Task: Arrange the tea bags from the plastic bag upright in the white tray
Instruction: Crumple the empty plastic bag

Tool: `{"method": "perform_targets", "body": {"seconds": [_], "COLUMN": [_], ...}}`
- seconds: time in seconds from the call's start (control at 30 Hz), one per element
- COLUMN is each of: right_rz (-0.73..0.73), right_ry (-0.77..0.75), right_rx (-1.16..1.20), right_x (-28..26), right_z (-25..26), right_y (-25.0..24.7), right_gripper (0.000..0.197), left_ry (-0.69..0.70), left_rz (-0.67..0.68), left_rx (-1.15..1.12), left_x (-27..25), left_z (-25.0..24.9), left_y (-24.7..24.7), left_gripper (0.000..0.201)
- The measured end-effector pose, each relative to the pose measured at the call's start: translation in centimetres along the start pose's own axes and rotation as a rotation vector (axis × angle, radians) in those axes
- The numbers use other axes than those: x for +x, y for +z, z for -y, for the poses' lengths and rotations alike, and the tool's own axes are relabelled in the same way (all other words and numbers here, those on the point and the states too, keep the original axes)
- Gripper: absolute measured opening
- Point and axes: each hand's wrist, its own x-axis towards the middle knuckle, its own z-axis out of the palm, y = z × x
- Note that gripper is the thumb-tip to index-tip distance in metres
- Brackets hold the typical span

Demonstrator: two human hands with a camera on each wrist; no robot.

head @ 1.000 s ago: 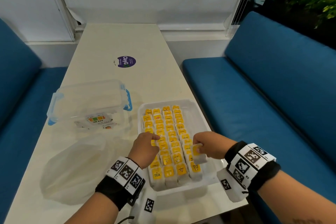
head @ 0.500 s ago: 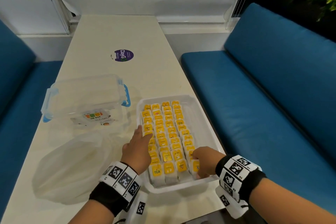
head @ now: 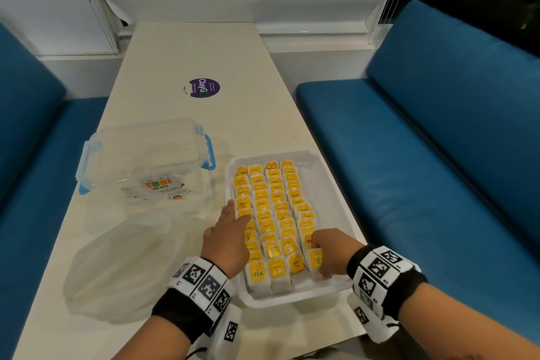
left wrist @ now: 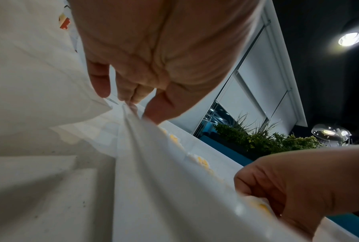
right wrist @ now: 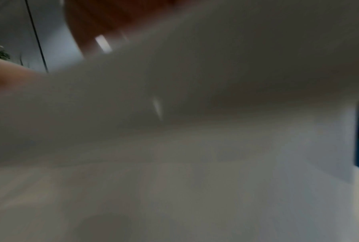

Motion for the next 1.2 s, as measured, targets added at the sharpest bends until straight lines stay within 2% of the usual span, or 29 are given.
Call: {"method": "perform_targets", "body": {"seconds": [0.03,0.13,0.23,0.3,0.4,0.53,0.63,0.7,0.8,0.87,0.97,1.03,1.1,1.2], "right_rz": [-0.011,-0.058,-0.096,-0.147,-0.193,-0.202,-0.197,-0.19,-0.177,-0.159,-0.094,-0.06,-0.105,-0.232], "right_ry": [-0.005,-0.02,-0.034,-0.06,-0.147,-0.304,-0.424,-0.491,-0.532,-0.51,-0.469,-0.475,-0.517,-0.586], "right_rx": [-0.004,0.01,0.066,0.082,0.113,0.141,0.185,0.187,0.2,0.234,0.298,0.313,0.305,0.37], "right_x": [-0.2,-0.6,-1.2,-1.4,-1.7,-1.9,-1.7,-1.4,-0.3,0.6,2.0,2.7,3.1,3.1], "right_z": [0.0,-0.1,0.7,1.9,4.8,10.0,14.1,16.7,19.8,21.3,22.7,23.2,23.6,23.8], "right_y": [-0.3,-1.3,-2.6,-3.5,-4.9,-5.8,-5.5,-5.0,-3.9,-3.1,-2.0,-1.2,-0.6,-0.2], "right_gripper": [0.039,0.042,0.044,0.043,0.043,0.06,0.081,0.092,0.102,0.105,0.091,0.064,0.035,0.013], "left_ry": [0.004,0.025,0.107,0.161,0.147,0.092,0.004,-0.11,-0.356,-0.455,-0.513,-0.518,-0.51,-0.462], "left_rz": [0.008,0.007,-0.06,-0.123,-0.234,-0.455,-0.621,-0.684,-0.638,-0.559,-0.465,-0.416,-0.369,-0.358], "left_rx": [-0.016,-0.114,-0.236,-0.316,-0.445,-0.489,-0.446,-0.403,-0.354,-0.412,-0.545,-0.615,-0.687,-0.777], "left_x": [-0.1,-0.5,-1.5,-2.5,-4.0,-5.8,-7.3,-8.2,-9.3,-9.7,-10.1,-10.2,-10.3,-10.3], "left_z": [0.0,0.1,0.6,1.1,2.1,4.6,7.2,9.1,11.7,13.3,15.1,15.8,16.2,16.6], "left_y": [-0.1,-0.7,-1.5,-2.5,-4.3,-6.4,-7.3,-7.6,-7.3,-6.6,-5.6,-5.0,-4.5,-4.5], "left_gripper": [0.068,0.064,0.055,0.049,0.041,0.036,0.035,0.037,0.05,0.065,0.089,0.099,0.102,0.107]}}
